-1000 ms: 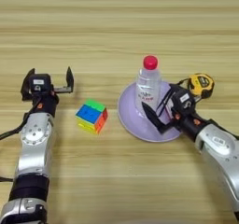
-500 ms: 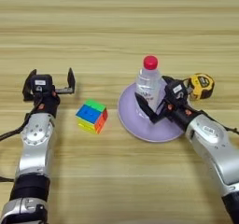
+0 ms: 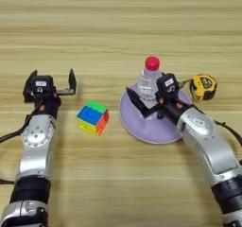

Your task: Move the objects on the table

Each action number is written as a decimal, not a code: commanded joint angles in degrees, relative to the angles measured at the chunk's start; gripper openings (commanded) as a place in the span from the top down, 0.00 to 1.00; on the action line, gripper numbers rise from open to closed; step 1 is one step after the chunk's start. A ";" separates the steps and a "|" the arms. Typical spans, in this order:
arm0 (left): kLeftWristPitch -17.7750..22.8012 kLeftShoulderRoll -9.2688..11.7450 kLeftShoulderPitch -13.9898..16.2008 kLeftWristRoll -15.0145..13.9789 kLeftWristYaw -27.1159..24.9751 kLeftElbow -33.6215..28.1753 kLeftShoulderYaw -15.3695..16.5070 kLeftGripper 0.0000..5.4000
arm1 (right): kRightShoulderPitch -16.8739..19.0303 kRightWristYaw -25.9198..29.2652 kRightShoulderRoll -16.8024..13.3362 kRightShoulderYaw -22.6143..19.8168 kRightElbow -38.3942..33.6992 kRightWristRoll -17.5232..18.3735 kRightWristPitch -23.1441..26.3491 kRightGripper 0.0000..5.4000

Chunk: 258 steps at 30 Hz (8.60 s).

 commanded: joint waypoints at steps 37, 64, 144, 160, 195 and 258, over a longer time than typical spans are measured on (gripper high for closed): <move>0.12 0.04 0.23 0.65 0.44 -0.51 -0.02 0.00 | -3.24 -2.18 0.53 -2.23 -3.29 0.50 1.67 0.40; -0.01 -0.27 -0.07 0.92 0.86 -0.15 -0.18 0.00 | -3.77 -2.52 -9.29 -16.86 -12.16 4.51 5.93 0.40; -0.32 0.14 -0.45 0.72 0.54 0.30 0.22 0.00 | 7.89 -5.70 -14.14 -22.98 7.00 2.95 -9.04 0.01; -0.50 0.60 -0.92 0.45 0.17 0.94 0.61 0.00 | 12.61 -4.83 -14.01 -27.07 9.15 6.26 -11.31 0.01; 13.82 0.99 24.65 -9.46 -19.19 -32.83 -9.49 0.00 | 14.26 -2.28 -15.80 -28.17 8.03 7.44 -11.89 0.01; 7.08 -1.37 18.27 -4.04 -17.91 -13.12 -10.96 0.22 | 13.22 -2.59 -15.63 -28.20 8.19 7.58 -11.79 0.00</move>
